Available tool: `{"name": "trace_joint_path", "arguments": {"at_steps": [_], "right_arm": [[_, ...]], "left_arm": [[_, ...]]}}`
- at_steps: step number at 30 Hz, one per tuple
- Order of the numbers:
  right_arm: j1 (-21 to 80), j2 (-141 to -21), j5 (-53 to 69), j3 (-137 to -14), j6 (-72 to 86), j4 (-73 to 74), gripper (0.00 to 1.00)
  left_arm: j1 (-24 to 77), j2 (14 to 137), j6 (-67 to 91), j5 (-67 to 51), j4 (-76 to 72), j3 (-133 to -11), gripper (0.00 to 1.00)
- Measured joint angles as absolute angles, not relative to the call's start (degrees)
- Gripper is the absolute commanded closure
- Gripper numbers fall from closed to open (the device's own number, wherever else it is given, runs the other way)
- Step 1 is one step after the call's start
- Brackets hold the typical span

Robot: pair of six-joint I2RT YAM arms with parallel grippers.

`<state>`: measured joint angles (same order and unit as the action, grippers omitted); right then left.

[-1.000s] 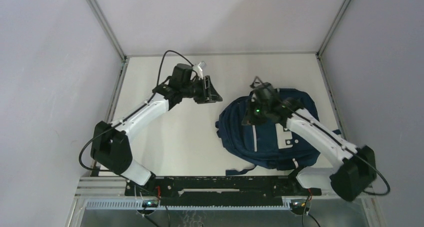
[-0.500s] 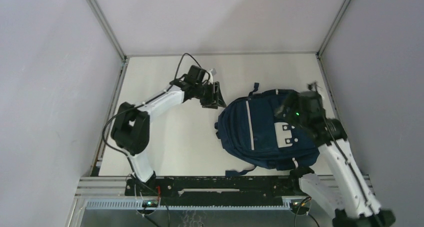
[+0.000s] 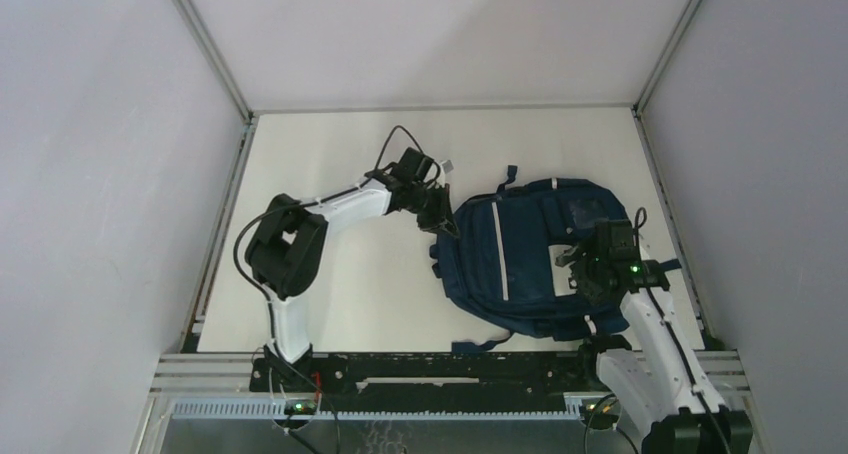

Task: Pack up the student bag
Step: Adjust the student bag at the center of the board.

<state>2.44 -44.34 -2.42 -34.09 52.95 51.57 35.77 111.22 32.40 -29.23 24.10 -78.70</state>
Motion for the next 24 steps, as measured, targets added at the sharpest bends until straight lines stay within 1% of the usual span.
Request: {"name": "trace_joint_path", "arguments": {"at_steps": [4, 8, 11, 14, 15, 16, 17, 20, 22, 24], "right_arm": [[5.43, -51.68, -3.4, -33.41, 54.13, 45.41, 0.27], [7.18, -64.23, 1.5, -35.88, 51.55, 34.06, 0.27], [8.88, -76.84, 5.06, -43.75, 47.55, 28.1, 0.26], [10.04, -89.06, 8.4, -54.7, 43.0, 24.38, 0.24], [10.22, -91.77, 9.3, -57.52, 42.02, 23.57, 0.23], [10.33, -94.65, 10.39, -60.86, 40.97, 22.63, 0.22], [10.44, -97.08, 11.84, -63.96, 40.01, 21.69, 0.21], [10.96, -98.1, 14.2, -67.02, 38.02, 21.12, 0.19], [11.05, -96.05, 14.28, -67.16, 36.45, 22.22, 0.18], [11.14, -92.07, 13.96, -66.19, 35.07, 23.62, 0.17]], "left_arm": [[32.97, 107.85, 35.11, -30.28, 18.72, -72.53, 1.0], [29.21, 103.0, 35.29, -29.43, 16.6, -66.59, 1.0], [28.53, 98.76, 34.87, -26.96, 14.74, -61.04, 1.0], [30.96, 92.88, 35.07, -23.73, 13.93, -54.0, 1.0], [32.38, 91.53, 35.18, -23.16, 14.0, -52.66, 0.98], [34.79, 89.91, 35.55, -22.39, 14.13, -51.29, 0.91], [37.52, 88.77, 35.81, -22.09, 14.31, -50.63, 0.82], [45.08, 86.43, 36.21, -22.24, 14.24, -50.61, 0.59], [48.45, 84.18, 35.79, -22.41, 14.72, -50.78, 0.51], [49.08, 81.21, 35.46, -22.17, 17.17, -51.57, 0.5]]}}
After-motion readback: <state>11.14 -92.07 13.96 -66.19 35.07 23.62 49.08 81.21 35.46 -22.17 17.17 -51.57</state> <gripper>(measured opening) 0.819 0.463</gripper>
